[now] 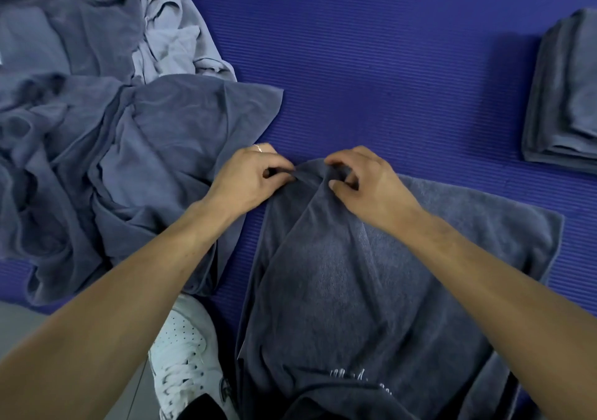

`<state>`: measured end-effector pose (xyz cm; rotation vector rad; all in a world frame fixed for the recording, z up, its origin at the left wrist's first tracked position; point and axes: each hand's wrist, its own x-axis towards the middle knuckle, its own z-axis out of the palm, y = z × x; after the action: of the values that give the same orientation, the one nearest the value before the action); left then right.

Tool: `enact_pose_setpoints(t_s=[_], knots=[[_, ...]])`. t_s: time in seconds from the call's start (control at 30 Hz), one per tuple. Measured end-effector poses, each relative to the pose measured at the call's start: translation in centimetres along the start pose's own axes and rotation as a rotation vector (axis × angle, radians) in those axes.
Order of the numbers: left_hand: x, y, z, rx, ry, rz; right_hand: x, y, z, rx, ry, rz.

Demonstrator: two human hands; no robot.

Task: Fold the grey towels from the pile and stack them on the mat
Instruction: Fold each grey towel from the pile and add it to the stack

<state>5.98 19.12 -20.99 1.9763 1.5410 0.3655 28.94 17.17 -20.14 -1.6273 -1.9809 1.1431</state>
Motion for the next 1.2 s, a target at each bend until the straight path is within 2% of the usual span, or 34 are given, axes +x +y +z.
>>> enact_pose_setpoints(t_s=[0.03,0.13,0.2,0.37,0.4,0.47,0.53,0.6,0.63,0.77,0.87,1.1,1.2], knots=[[0.2,-0.2,0.0,0.007,0.032,0.017,0.2,0.0,0.1,-0.011,-0.012,0.001],[1.0,-1.1,-0.3,-0.127,0.179,-0.204,0.5,0.2,0.3,-0.015,-0.028,0.024],[1.4,-1.5,-0.4,-0.181,0.2,-0.274,0.6,0.4,0.4,-0.008,-0.023,0.039],[1.2,-1.5,-1.1,-0.018,-0.078,0.049,0.7,0.5,0.3,0.012,-0.017,0.04],[1.3,-1.5,-1.2,0.041,-0.102,0.093,0.6,0.4,0.3,0.016,-0.017,0.044],[1.6,-1.8,-0.9,0.084,-0.054,0.135,0.6,0.4,0.4,0.021,-0.017,0.053],[2.2,-1.9,-1.0,-0.067,0.071,0.018,0.6,0.3,0.4,0.032,-0.016,0.065],[3.0,-2.1,-1.6,-0.263,0.172,-0.214,0.6,0.4,0.3,0.045,-0.013,0.074],[3.4,-2.2,-2.1,-0.32,0.174,-0.307,0.6,0.4,0.2,0.049,-0.013,0.079],[3.6,-0.4,-2.9,-0.391,-0.075,-0.543,0.5,0.6,0.1,0.06,-0.017,0.094],[3.1,0.7,-2.1,-0.295,-0.157,-0.561,0.5,0.6,0.1,0.06,0.0,0.095],[3.3,0.3,-1.0,-0.466,0.014,-0.56,0.4,0.4,0.2,0.069,0.031,0.094],[3.0,-0.3,-0.7,-0.444,0.047,-0.552,0.3,0.5,0.2,0.067,0.04,0.1]])
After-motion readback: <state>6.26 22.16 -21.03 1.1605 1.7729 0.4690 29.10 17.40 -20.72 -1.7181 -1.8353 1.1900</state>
